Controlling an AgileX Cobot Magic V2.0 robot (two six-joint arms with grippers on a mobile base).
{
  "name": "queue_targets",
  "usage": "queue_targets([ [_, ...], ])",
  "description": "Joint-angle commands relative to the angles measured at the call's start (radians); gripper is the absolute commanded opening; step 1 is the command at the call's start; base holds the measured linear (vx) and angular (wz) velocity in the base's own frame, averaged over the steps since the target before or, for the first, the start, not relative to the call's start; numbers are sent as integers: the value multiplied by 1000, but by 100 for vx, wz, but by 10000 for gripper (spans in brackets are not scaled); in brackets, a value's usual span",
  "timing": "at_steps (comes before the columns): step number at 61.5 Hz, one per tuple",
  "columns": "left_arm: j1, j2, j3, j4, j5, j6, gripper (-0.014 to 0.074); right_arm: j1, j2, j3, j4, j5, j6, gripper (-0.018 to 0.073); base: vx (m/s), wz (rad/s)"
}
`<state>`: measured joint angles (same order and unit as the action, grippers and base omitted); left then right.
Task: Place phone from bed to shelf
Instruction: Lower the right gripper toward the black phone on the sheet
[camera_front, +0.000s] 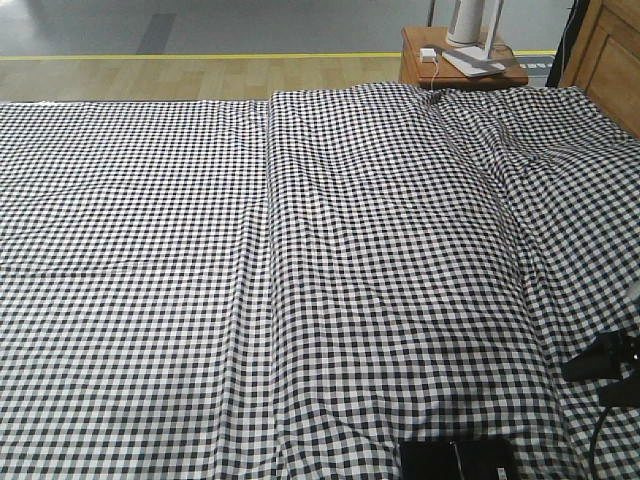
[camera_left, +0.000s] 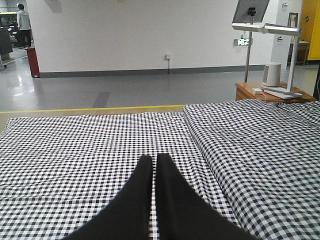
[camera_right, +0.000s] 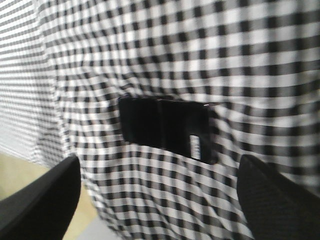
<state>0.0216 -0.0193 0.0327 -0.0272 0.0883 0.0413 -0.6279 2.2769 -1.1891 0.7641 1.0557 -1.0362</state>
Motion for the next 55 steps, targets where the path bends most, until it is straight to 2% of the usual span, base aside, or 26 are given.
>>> queue_targets([
  [1, 3, -6, -25, -10, -73, -9, 1, -2, -5, -19, 81, 95, -62, 594, 0, 0],
  [8, 3, -6, -25, -10, -73, -9, 1, 0, 48, -19, 124, 120, -92, 594, 0, 0],
  [20, 3, -6, -25, -10, -73, -9, 1, 0, 123, -19, 134, 133, -114, 594, 0, 0],
  [39, 3, -6, -25, -10, -73, -9, 1, 0, 219, -19, 184, 131, -225, 594, 0, 0],
  [55, 3, -6, -25, -10, -73, -9, 1, 0, 308, -19, 203, 125, -258, 594, 0, 0],
])
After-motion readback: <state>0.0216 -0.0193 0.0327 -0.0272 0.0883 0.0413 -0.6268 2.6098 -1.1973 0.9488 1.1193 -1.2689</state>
